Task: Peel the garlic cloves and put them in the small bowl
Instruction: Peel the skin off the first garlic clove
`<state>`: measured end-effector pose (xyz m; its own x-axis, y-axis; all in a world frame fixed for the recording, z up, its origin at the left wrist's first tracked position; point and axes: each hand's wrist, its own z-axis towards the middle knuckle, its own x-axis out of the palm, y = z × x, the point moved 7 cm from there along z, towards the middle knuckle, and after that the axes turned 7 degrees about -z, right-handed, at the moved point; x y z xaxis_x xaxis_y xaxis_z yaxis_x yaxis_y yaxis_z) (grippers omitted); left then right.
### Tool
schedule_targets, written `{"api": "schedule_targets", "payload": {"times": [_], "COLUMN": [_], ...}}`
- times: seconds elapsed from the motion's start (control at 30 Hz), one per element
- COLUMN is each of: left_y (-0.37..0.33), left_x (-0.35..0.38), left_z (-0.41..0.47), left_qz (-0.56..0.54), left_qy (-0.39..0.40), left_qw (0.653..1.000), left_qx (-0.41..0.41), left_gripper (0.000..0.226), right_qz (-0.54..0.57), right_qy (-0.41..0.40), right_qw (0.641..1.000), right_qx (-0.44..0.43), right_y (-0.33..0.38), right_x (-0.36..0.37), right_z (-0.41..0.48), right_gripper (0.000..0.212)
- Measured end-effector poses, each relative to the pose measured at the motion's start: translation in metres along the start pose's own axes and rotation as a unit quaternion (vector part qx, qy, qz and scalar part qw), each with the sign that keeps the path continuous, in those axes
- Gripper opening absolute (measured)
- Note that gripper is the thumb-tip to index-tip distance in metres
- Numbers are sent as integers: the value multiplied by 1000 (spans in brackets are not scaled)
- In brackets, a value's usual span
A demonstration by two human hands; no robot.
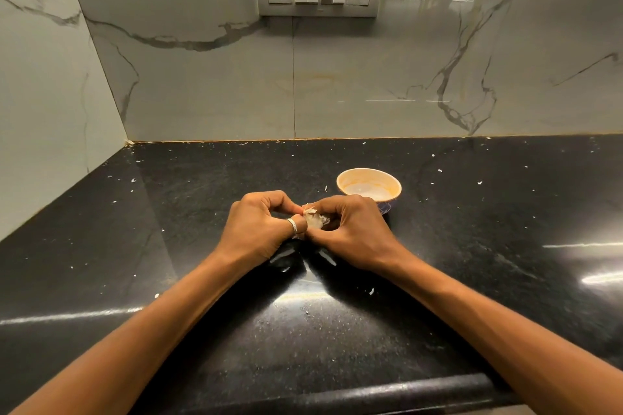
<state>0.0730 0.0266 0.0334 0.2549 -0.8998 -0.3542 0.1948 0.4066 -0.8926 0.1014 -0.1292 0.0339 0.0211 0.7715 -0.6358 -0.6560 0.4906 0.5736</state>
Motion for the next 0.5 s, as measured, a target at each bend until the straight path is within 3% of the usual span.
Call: {"api": "schedule_targets", "payload": {"times": [0.3, 0.4, 0.5], "left_y": [-6, -7, -9], "left_x": [0, 0, 0], "left_z": [-2, -2, -5], "left_qz": [30, 28, 21], "left_qy": [-37, -23, -1], "left_qw": [999, 999, 999], "left_qx": [12, 18, 27], "left_gripper": [7, 3, 14], "right_qz": [15, 19, 20], "right_qy": [6, 11, 14], "right_qw": [1000, 1000, 1000], "right_qx": [5, 9, 13], "right_y": [0, -1, -1], "right_x": [1, 1, 0], "right_z": [0, 1, 0], "right_gripper": [19, 18, 15]}}
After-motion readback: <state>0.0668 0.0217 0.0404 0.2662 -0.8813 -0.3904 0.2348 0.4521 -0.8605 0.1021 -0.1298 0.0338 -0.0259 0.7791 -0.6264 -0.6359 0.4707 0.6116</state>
